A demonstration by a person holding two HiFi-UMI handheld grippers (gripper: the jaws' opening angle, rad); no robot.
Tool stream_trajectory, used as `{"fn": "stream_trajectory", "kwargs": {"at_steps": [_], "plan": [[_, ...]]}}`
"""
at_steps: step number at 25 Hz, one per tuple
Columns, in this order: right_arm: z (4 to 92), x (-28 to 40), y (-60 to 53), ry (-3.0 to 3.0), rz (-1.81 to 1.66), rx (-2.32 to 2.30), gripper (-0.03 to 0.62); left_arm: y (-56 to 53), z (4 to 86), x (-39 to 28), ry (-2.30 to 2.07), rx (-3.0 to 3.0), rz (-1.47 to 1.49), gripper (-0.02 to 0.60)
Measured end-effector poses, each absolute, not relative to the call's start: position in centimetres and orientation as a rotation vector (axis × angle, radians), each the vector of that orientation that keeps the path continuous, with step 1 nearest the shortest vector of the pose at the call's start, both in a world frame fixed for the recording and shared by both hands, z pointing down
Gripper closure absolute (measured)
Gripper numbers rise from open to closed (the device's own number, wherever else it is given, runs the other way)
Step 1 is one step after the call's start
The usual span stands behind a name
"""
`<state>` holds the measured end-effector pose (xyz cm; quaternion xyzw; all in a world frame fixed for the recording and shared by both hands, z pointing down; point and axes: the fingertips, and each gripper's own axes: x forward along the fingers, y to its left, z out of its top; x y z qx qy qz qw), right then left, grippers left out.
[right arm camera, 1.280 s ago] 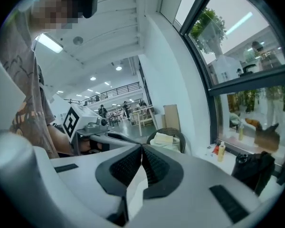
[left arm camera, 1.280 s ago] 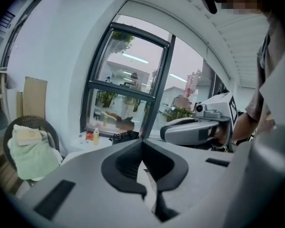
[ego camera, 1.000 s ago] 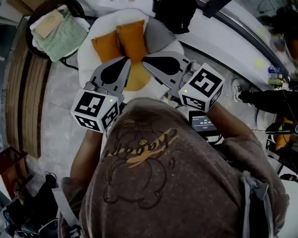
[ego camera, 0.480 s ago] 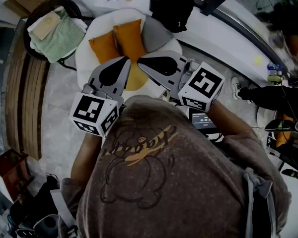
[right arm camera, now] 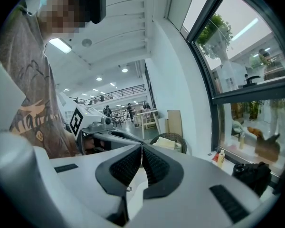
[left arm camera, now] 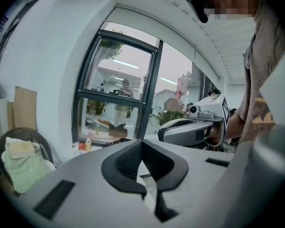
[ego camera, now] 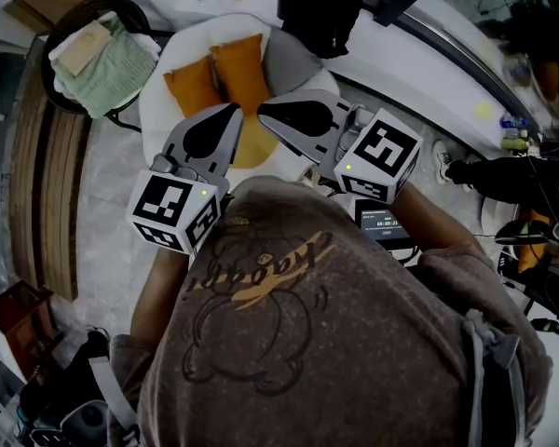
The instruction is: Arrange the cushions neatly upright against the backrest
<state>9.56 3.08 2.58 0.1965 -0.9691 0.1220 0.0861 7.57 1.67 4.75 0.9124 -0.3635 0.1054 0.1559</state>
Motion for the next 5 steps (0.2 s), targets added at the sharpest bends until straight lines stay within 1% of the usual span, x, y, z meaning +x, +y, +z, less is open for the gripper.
{"fn": "stream_trajectory", "kwargs": {"at_steps": [5], "plan": [[2.89,9.58,3.16,-2.881,0.342,0.597,0.572,1.90,5.07,7.18,-1.058,2.607,0.294,0.577]]}}
